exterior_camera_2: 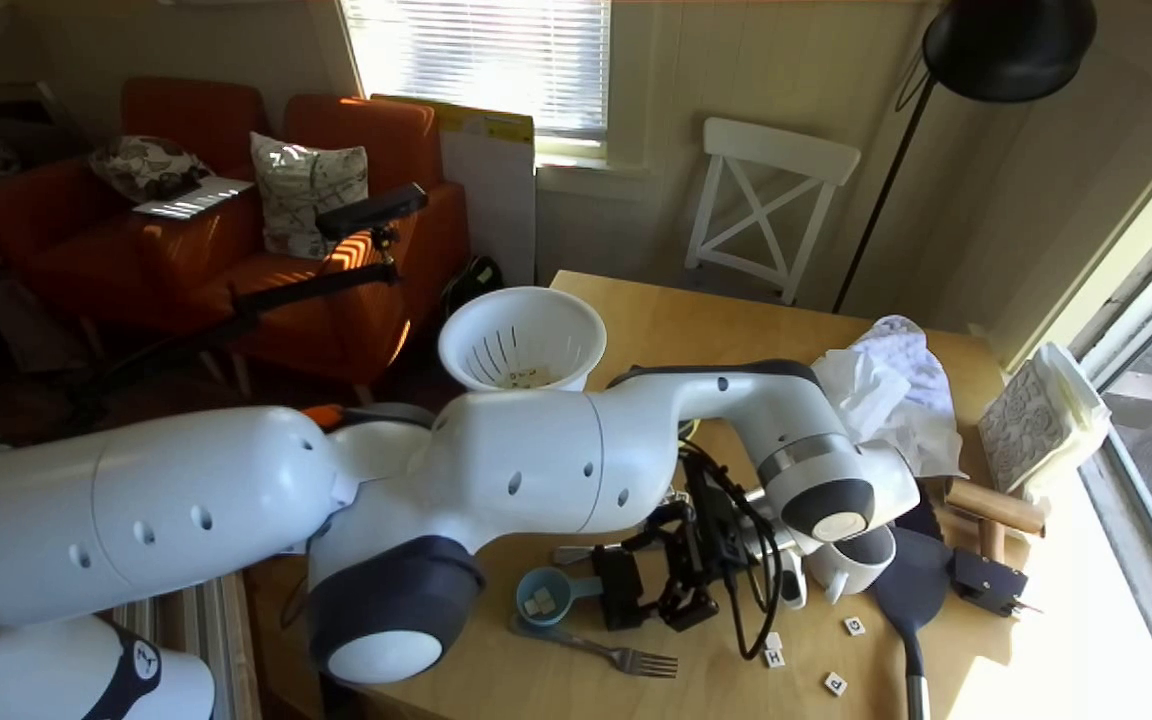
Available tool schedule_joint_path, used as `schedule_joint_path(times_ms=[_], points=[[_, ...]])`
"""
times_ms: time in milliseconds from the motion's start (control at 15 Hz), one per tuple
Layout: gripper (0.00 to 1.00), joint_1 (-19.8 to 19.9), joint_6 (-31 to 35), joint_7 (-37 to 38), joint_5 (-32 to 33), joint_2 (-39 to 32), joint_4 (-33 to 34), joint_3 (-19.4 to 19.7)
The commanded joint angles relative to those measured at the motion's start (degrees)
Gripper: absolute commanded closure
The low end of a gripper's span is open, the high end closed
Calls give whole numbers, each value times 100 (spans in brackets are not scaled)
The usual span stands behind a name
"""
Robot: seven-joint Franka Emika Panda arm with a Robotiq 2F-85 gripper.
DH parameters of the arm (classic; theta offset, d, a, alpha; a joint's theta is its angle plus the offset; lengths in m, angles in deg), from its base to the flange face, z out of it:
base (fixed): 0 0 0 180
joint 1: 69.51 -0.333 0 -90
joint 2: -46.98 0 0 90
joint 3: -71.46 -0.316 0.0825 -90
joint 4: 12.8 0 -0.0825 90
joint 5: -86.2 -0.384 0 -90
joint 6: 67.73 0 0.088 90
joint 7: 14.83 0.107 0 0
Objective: Pick up the blue spoon and drop the letter blocks on it into the colander
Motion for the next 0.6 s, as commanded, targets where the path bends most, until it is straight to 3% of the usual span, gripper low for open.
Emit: schedule_joint_path(times_ms=[0,533], points=[[0,-29,27,-264,215,-26,22,-76],[2,-64,-17,-429,292,-40,37,-93]])
